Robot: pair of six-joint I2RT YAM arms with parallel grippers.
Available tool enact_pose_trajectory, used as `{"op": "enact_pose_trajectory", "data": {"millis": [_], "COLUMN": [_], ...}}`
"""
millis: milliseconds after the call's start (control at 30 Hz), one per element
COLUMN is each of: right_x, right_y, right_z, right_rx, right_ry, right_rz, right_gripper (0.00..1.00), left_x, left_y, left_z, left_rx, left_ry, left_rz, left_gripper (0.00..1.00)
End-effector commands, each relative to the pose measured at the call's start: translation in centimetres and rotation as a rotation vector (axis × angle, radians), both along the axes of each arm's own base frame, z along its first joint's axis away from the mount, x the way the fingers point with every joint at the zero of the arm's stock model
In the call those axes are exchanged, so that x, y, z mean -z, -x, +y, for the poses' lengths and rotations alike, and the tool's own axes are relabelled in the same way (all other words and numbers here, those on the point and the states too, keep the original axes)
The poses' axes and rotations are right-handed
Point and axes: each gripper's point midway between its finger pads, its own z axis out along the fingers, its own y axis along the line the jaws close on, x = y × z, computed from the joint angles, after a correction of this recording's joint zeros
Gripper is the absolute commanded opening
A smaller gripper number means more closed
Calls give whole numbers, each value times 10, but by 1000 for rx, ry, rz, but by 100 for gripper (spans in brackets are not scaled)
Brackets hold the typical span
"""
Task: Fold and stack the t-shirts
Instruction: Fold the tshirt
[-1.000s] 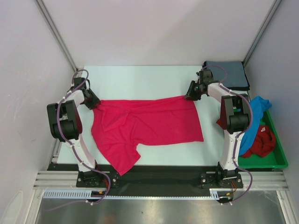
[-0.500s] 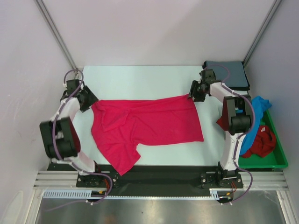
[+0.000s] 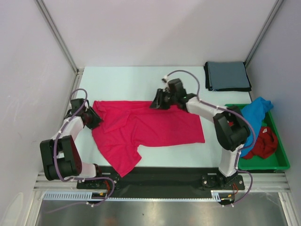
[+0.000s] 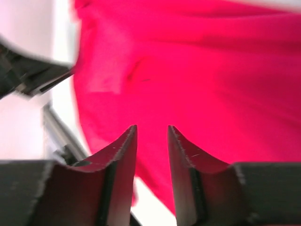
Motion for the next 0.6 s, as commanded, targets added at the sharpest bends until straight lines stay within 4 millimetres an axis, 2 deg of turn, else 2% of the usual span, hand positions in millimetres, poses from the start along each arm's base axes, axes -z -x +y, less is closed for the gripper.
{"op": "enact_pose_trajectory", "data": {"millis": [0,33,100,133,200,233,267,333,367,567], "right_x": [-22,-12,-12,-6,2,6,21,25,34,45], "right_y": [18,22,29,38,43,51,53,55,57,58], "right_z": [61,70,90,106,118,127,132,141,146,164], "right_rx": [-88,-104,-137,-170,-185,-204,-210,-223,-227,-248], "right_ry": [-173,-178,-222,-251,-264,-264,-250,-250,-244,-245], "right_rz": [-11,10,11,31,47,54,76,74,84,74], "right_gripper": [36,35,34,34,34,35,36,38,38,39], "left_x": [-4,-1,5,8,13,15,15,22,24,35], "left_y": [-6,-5,0,3,12,14,16,20,20,19], "left_z": [-7,-7,-6,-5,-3,-1,-3,-6,-6,-12], "left_rx": [19,20,12,1,-28,-42,-52,-50,-52,-37], "left_ry": [29,30,26,21,16,4,12,30,37,69], "left_rz": [-28,-19,4,20,43,46,44,52,57,72], "left_gripper": [41,41,41,41,50,51,51,51,51,47]}}
